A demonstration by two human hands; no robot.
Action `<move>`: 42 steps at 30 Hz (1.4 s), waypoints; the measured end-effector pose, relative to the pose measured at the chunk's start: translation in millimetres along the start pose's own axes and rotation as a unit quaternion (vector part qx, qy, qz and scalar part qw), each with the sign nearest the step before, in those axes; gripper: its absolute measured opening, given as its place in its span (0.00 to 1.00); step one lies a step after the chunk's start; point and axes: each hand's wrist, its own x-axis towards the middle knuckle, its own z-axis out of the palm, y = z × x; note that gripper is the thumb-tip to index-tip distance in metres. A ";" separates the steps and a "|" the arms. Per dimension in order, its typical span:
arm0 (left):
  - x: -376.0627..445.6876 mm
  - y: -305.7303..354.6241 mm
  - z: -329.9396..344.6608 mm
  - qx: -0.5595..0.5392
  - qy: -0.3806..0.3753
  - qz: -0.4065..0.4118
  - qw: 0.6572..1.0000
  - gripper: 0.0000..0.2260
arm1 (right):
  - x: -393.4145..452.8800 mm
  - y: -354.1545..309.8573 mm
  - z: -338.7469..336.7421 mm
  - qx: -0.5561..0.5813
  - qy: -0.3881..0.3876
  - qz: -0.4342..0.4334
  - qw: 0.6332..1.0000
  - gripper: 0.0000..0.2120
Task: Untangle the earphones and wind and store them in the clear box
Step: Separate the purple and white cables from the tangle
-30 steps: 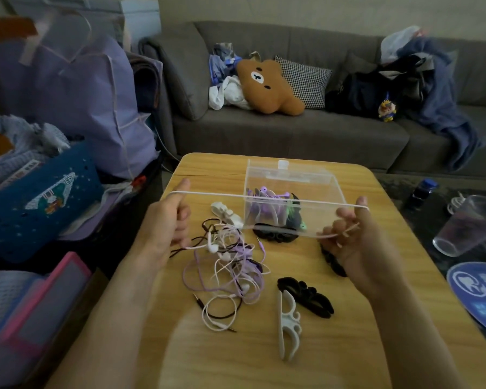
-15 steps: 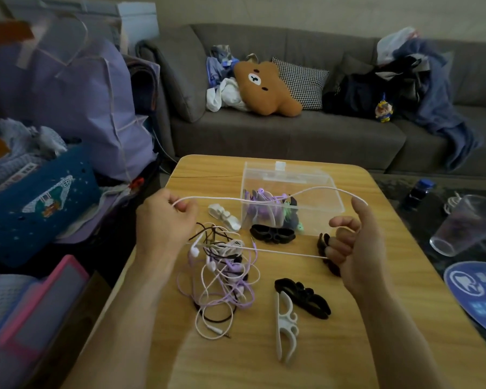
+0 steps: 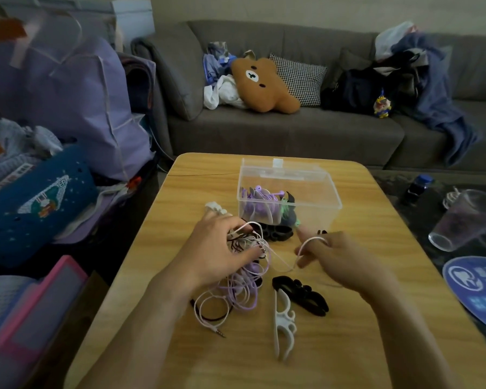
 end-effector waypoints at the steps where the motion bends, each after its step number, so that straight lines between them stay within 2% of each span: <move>1: -0.3 2.0 1.8 0.008 0.000 -0.010 1.000 0.20 | -0.1 0.4 2.4 0.001 -0.021 -0.005 1.000 0.22; 4: -0.7 2.6 4.7 -0.001 0.005 -0.018 1.000 0.18 | 1.4 -0.1 11.3 -0.012 -0.069 -0.047 0.996 0.07; 6: -0.9 2.5 5.4 -0.009 0.004 -0.009 1.000 0.17 | 2.0 -1.0 17.5 -0.007 -0.089 -0.056 0.994 0.02; 10: -1.1 2.3 5.3 -0.007 0.015 -0.005 1.000 0.14 | -1.6 -8.8 25.1 0.052 -0.085 -0.096 0.990 0.02; 12: -0.5 3.3 5.9 -0.010 0.027 0.007 1.000 0.13 | -4.2 -12.8 29.0 0.065 -0.076 -0.096 0.990 0.09; 14: -0.1 5.4 7.7 -0.018 0.036 0.024 0.999 0.12 | -4.1 -13.7 34.7 0.048 -0.027 -0.087 0.995 0.15; 16: 0.0 6.4 10.6 -0.010 0.036 0.042 0.998 0.10 | -0.7 -12.5 38.5 0.062 0.062 -0.081 0.993 0.16; 18: 1.2 4.9 13.0 0.005 0.028 0.053 0.998 0.10 | 0.5 -13.6 40.0 0.086 0.099 -0.085 0.988 0.15; 21: 1.5 3.3 14.7 0.006 0.015 0.064 0.998 0.10 | -2.3 -17.5 47.8 0.026 0.054 -0.098 0.993 0.10; 25: 1.6 4.1 14.5 0.016 0.040 0.078 0.996 0.09 | 1.4 -14.5 50.3 0.003 0.063 -0.111 0.992 0.04; 28: 0.8 -0.6 10.2 0.044 0.045 0.069 0.996 0.09 | 1.7 -14.9 39.4 0.101 0.084 -0.120 0.984 0.03; 31: 1.9 -8.8 6.4 0.079 0.037 0.013 0.996 0.10 | -2.9 -17.5 22.5 0.286 0.102 -0.125 0.945 0.04; 34: 4.8 -16.2 4.5 0.077 0.040 -0.009 0.996 0.10 | -6.4 -13.2 2.0 0.385 0.129 -0.119 0.906 0.05; 37: 5.0 -17.5 1.0 0.055 0.060 -0.018 0.996 0.11 | -2.0 -1.7 -10.3 0.330 0.159 -0.074 0.928 0.07; 40: 4.8 -15.3 -3.5 0.022 0.059 -0.010 0.998 0.06 | 4.2 10.7 -15.4 0.153 0.168 -0.024 0.973 0.09; 42: 5.4 -17.2 -4.3 -0.006 0.072 0.002 0.997 0.13 | 4.2 13.7 -21.2 0.068 0.128 0.000 0.989 0.16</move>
